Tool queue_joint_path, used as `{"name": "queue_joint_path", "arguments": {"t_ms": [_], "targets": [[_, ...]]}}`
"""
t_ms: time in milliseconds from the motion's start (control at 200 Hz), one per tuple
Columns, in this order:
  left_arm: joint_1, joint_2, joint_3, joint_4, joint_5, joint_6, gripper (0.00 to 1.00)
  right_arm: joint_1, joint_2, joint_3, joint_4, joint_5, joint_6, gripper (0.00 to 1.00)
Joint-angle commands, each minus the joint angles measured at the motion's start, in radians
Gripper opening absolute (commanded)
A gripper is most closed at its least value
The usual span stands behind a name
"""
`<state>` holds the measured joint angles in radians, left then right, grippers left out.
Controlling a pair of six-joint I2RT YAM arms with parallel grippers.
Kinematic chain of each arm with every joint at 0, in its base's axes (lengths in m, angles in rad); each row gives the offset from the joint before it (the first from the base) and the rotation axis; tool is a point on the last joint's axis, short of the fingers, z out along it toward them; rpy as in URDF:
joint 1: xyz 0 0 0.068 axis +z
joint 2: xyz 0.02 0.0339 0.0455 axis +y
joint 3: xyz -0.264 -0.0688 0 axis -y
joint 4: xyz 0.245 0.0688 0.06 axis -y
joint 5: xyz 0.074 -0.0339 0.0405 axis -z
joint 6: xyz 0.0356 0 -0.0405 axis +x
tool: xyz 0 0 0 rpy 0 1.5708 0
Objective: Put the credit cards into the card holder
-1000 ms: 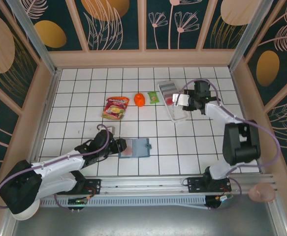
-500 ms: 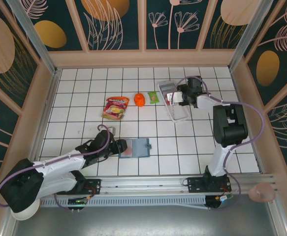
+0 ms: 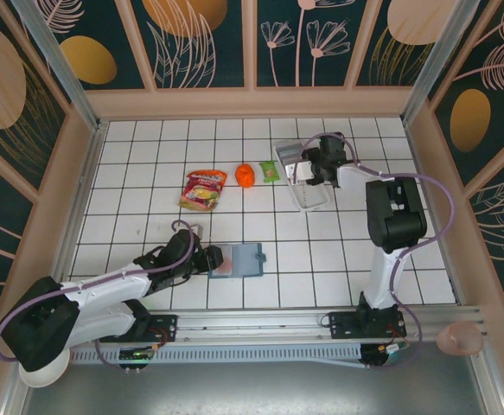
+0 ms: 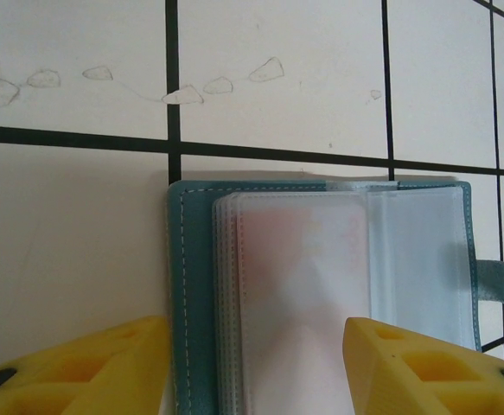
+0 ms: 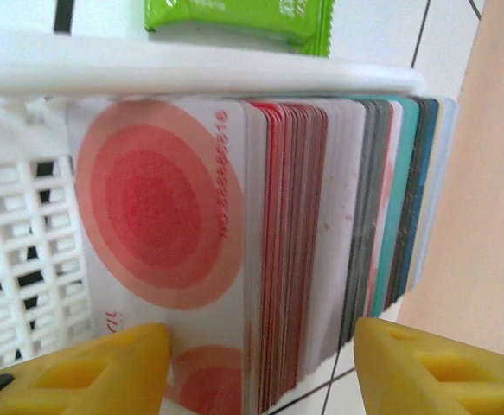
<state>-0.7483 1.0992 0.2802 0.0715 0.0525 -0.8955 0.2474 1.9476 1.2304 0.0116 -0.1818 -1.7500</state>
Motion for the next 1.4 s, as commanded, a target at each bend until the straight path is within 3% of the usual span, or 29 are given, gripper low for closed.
{"name": "queue_joint_path", "arguments": {"t_ms": [0, 155, 415, 1396], "targets": [[-0.006, -0.016, -0.012, 0.011, 0.007, -0.016, 0.56, 0.021, 0.015, 0.035, -0.074, -0.029, -0.017, 0.60], [-0.006, -0.019, -0.011, 0.010, 0.005, -0.014, 0.56, 0.026, 0.017, 0.048, -0.113, -0.033, -0.009, 0.62], [-0.006, -0.026, -0.019, 0.010, 0.007, -0.021, 0.56, 0.036, 0.063, 0.065, -0.025, 0.019, -0.004, 0.60], [-0.006, -0.054, -0.042, 0.016, 0.010, -0.028, 0.54, 0.034, -0.007, 0.059, -0.040, 0.033, -0.017, 0.25]]}}
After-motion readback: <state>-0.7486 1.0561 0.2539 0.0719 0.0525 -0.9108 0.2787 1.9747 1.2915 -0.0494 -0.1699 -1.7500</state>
